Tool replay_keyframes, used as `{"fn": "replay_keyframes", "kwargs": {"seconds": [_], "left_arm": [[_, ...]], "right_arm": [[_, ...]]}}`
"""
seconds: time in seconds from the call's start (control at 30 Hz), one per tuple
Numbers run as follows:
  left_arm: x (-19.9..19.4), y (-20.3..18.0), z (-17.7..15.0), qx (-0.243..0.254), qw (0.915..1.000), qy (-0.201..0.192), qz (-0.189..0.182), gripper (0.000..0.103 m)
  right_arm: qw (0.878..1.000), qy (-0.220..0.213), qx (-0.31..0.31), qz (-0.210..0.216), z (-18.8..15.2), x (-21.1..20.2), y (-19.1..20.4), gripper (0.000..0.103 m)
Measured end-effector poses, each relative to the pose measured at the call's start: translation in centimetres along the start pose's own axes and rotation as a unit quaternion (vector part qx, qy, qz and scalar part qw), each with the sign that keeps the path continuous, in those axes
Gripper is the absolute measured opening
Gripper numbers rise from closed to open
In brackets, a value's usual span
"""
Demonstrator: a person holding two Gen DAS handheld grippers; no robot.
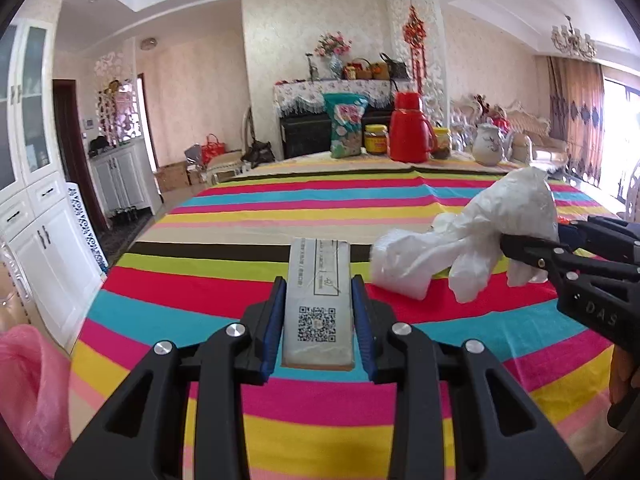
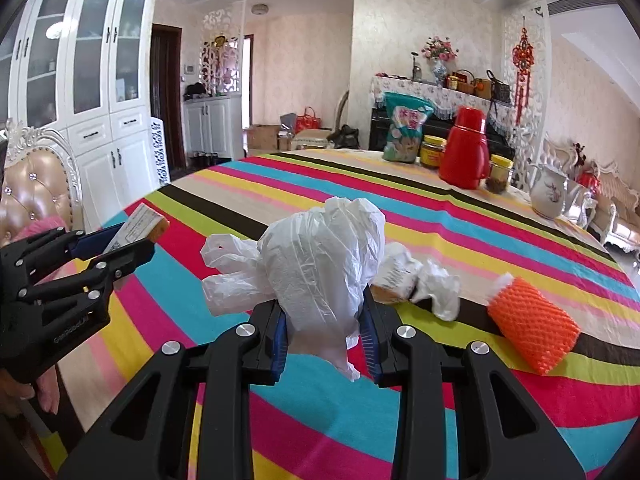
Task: Collect trash
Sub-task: 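Lift the white plastic bag with the right tool while the left tool holds the QR box, then carry the QR box and plastic bag over the pink wastebasket with both tools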
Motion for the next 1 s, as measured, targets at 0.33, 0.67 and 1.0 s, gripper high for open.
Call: {"fn": "replay_keyframes", "kwargs": {"seconds": [0.33,0.67,1.0], "left_arm": [[-4.4,6.3,-3.1,-0.039,0.9977,-0.031,0.046,0.032],[-8.0,13.3,-6.8,-0.094,0.9916,-0.043,0.079,0.032],[-8.6,16.3,-8.7,-0.126,0.988,-0.033,0.083,0.032]], "right_arm": [[0.999,-0.008,-0.027,0.042,1.1,0.3,6.1,0.032],[0.995,-0.008,-0.056,0.082,1.6,1.2,12.4,0.033],[0.991,-0.015,-0.081,0.105,2.1,1.1,17.1,0.033]]}}
Point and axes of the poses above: each gripper's, at about its wrist camera, not at the fingertips, and x roughly the way its jaws point, y to its left, z to its top, the point moved 3 cm from there along x, roughly the way its jaws point, and after that the axes turned 12 degrees about y, right-handed, at the moved point
